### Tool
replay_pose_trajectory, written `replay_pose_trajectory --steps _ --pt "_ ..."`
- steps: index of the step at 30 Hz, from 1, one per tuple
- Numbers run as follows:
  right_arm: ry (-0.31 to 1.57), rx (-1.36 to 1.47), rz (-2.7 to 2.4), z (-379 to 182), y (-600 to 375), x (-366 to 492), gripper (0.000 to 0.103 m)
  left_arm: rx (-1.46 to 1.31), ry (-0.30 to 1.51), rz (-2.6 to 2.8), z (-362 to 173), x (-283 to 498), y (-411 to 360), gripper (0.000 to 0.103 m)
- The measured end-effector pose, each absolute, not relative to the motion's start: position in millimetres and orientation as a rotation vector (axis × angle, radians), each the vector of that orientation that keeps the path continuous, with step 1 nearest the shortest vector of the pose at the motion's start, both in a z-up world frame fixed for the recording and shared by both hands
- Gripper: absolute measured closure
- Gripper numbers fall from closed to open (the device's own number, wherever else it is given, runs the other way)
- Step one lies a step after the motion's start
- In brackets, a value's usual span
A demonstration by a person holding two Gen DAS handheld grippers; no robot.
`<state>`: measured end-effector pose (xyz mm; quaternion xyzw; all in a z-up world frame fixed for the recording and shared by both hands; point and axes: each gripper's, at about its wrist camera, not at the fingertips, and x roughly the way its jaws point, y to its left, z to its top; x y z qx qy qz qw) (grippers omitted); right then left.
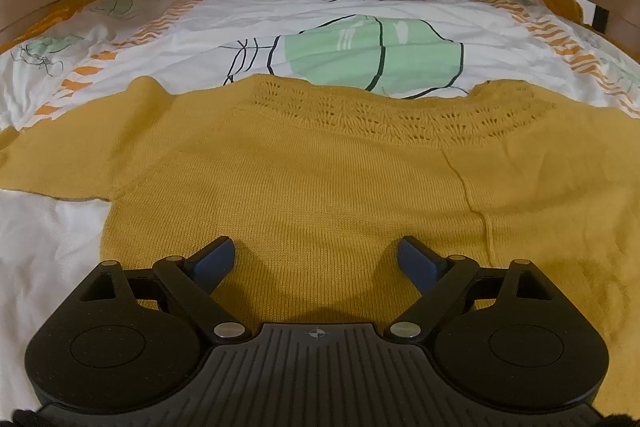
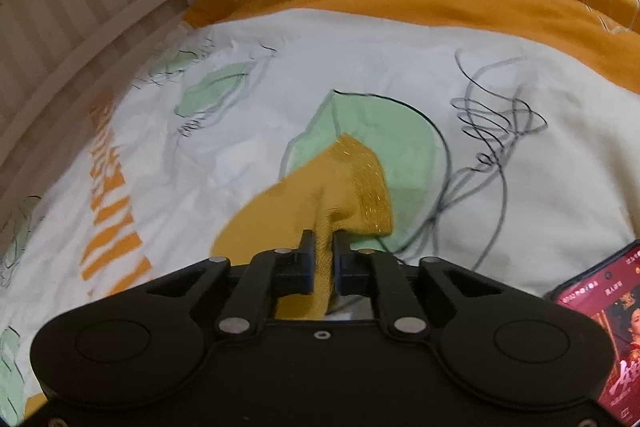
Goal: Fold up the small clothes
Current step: 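Move the right tool to the sweater's sleeve cuff and grasp it, then lift the sleeve with the right tool and lay it across the sweater body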
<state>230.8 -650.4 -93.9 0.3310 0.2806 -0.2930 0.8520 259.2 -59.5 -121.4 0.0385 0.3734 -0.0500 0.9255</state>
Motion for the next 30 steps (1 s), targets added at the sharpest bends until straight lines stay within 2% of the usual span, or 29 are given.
replay_pose_trajectory --steps 7,11,16,22,30 --pt "0.518 0.571 -0.432 -19.8 -588.9 241.1 0.088 0.051 0.801 -0.126 -115.3 264.8 -53.4 0.015" --pt "0.478 0.487 -0.276 28.0 -529.3 248.0 0.088 0.032 0.834 -0.147 -107.8 265.5 -46.5 0.023" --pt "0.468 0.443 -0.059 65.3 -437.7 257.8 0.088 -0.037 0.851 -0.159 -93.9 255.7 -26.0 0.024" --pt "0.508 0.407 0.172 61.8 -319.3 275.7 0.088 -0.091 0.828 -0.151 -76.2 244.5 5.0 0.024" --pt "0.638 0.344 0.300 -2.4 -198.8 298.1 0.088 -0.129 0.813 -0.107 -67.9 239.4 45.2 0.024"
